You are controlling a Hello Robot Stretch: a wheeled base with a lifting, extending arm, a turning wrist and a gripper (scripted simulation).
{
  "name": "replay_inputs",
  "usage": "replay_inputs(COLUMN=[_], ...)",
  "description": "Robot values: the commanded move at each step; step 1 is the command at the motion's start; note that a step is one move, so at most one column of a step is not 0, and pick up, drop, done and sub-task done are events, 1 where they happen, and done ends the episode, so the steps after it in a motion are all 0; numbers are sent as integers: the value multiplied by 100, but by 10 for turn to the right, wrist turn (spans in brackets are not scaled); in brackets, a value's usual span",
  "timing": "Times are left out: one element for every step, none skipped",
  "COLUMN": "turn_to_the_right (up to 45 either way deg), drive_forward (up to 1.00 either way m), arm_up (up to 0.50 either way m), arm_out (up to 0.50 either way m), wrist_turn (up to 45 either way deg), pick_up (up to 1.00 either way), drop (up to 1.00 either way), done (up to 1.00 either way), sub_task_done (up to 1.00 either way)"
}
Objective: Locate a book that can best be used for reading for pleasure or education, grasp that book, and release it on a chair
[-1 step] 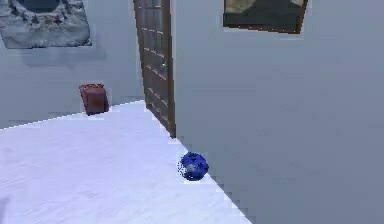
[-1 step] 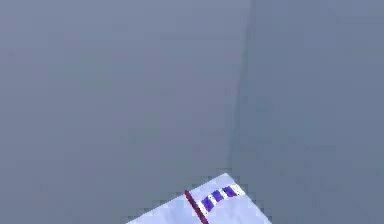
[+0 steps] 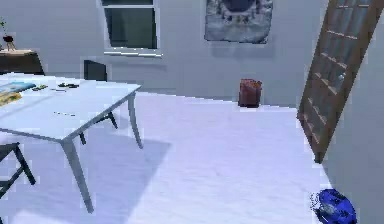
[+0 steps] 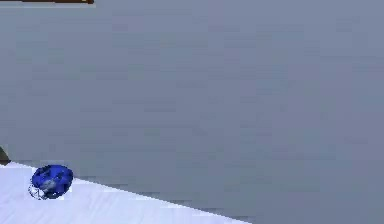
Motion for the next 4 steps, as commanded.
replay_inputs(turn_to_the_right=[-450,-330,0,0], drive_forward=[0,0,100,60], arm_up=[0,0,0,0], arm_out=[0,0,0,0], wrist_turn=[0,0,0,0], pick_up=[0,0,0,0], drop=[0,0,0,0], done=[0,0,0,0], sub_task_done=[0,0,0,0])
